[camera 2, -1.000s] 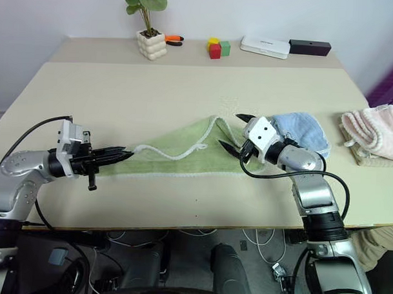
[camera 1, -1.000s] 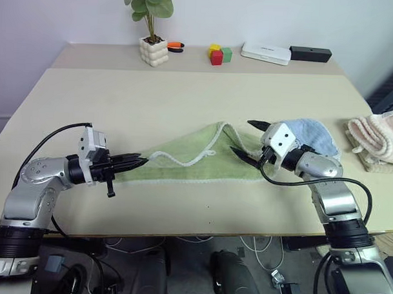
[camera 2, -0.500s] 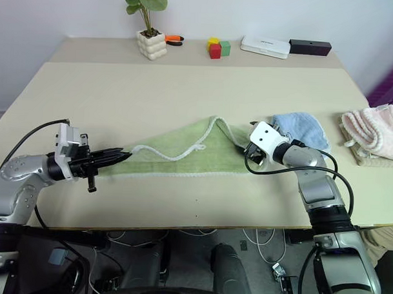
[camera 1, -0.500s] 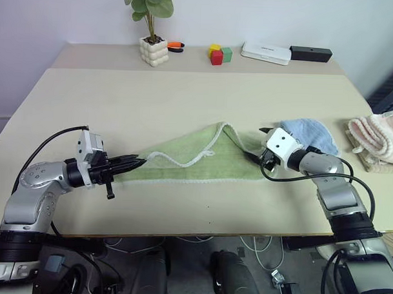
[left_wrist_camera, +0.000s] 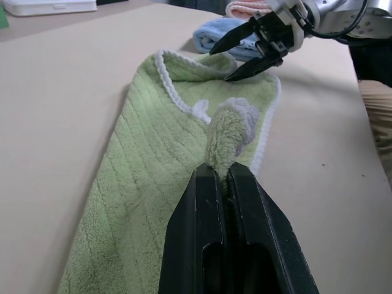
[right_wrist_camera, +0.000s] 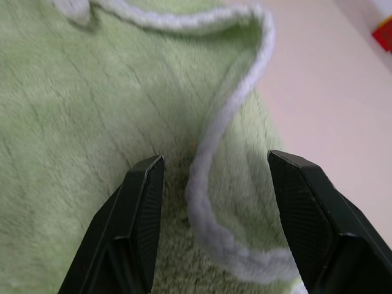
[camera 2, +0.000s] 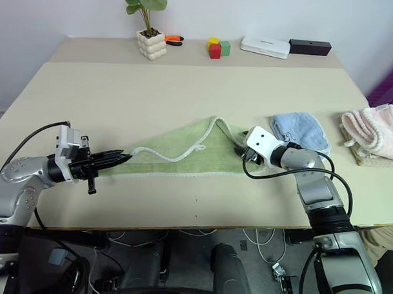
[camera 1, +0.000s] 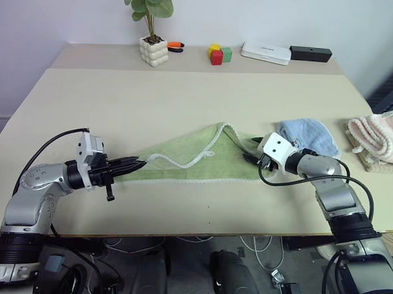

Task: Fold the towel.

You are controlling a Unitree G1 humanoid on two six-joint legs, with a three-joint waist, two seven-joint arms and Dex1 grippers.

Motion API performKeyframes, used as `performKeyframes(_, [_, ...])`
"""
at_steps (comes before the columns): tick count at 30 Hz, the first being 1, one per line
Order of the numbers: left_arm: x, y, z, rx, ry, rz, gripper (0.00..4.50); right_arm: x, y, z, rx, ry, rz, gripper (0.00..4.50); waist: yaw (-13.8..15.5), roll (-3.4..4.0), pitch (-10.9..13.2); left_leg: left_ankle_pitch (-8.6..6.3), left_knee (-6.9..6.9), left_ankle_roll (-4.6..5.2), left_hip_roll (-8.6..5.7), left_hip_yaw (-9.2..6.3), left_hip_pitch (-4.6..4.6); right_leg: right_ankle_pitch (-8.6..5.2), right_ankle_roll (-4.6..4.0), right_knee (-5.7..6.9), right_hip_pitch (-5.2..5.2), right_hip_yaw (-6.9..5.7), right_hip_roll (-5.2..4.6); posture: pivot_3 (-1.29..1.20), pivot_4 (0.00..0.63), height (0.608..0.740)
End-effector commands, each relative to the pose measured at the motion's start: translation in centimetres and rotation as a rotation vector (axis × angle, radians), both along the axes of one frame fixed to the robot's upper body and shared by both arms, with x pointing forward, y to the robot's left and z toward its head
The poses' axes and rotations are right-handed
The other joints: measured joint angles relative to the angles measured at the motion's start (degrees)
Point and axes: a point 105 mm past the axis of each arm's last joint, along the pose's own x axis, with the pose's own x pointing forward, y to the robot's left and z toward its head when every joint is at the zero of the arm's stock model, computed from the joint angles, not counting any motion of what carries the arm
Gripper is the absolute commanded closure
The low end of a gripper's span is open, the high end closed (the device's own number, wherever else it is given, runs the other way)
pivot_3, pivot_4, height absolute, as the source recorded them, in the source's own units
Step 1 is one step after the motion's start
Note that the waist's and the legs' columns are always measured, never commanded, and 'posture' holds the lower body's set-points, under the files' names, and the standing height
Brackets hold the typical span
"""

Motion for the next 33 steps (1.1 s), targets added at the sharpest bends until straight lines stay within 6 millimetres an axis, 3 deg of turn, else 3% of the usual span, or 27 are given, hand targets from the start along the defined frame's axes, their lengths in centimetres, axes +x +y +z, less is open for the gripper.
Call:
performKeyframes(1, [-0.1,0.1,0.7,0.004,-0.04,-0.003,4.5,0.5,-1.0,0.5,-0.062,-0.048,-0.028,1.76,0.0,0.0,0.0,0.0,0.0,0.0,0.0,0.0,0.0,0.0,0.0,0.0,0.0,0.0,0.0,0.0,0.15,0.74])
performKeyframes(6, [-0.2,0.3,0.7,0.004,-0.041,-0.001,4.5,1.0,-1.8,-0.3,-0.113,-0.036,-0.06,1.76,-0.1,0.0,0.0,0.0,-0.01,0.0,0.0,0.0,0.01,0.0,0.0,0.0,0.0,0.0,0.0,0.0,0.15,0.74])
performKeyframes(12, [-0.3,0.4,0.6,0.005,-0.039,0.002,4.5,1.3,-1.7,-0.2,-0.108,-0.043,-0.061,4.43,0.0,0.0,0.0,0.0,0.01,0.0,0.0,0.0,0.0,0.0,0.0,0.0,0.0,0.0,0.0,0.0,0.15,0.74])
performKeyframes(18, [-0.1,0.8,0.5,0.007,-0.043,0.022,4.5,1.3,-1.6,0.3,-0.095,-0.051,-0.053,4.43,-0.1,0.0,0.0,0.0,-0.01,0.0,0.0,0.0,0.01,0.0,0.0,0.0,0.0,0.0,0.0,0.0,0.15,0.74])
performKeyframes(22, [1.5,2.2,0.1,0.046,-0.081,0.149,4.5,1.1,-1.4,1.7,-0.064,-0.071,-0.028,4.43,-0.1,0.0,0.0,0.0,0.0,0.0,0.0,0.0,0.01,0.0,0.0,0.0,0.0,0.0,0.01,0.0,0.15,0.74])
performKeyframes(25, [2.8,3.7,1.0,0.01,-0.106,0.248,4.5,-0.5,-0.6,3.2,-0.002,-0.03,0.067,4.43,0.0,0.0,0.0,0.0,0.01,0.0,0.0,0.0,0.0,0.05,0.09,0.01,0.0,0.0,0.0,0.0,0.15,0.74])
performKeyframes(29, [3.9,5.1,1.8,-0.006,-0.142,0.345,4.5,-1.6,-0.4,3.7,-0.03,0.021,0.119,4.43,0.2,-0.01,0.0,0.0,0.02,0.0,0.0,0.0,0.0,0.09,0.15,0.01,0.01,0.0,0.0,0.0,0.15,0.74])
performKeyframes(33, [5.8,6.6,2.2,0.044,-0.231,0.462,4.5,0.1,0.2,5.7,-0.019,-0.068,0.105,4.43,0.0,-0.01,0.0,0.0,0.02,0.0,0.0,0.0,0.02,0.08,0.15,0.01,0.02,-0.01,0.02,0.0,0.15,0.74])
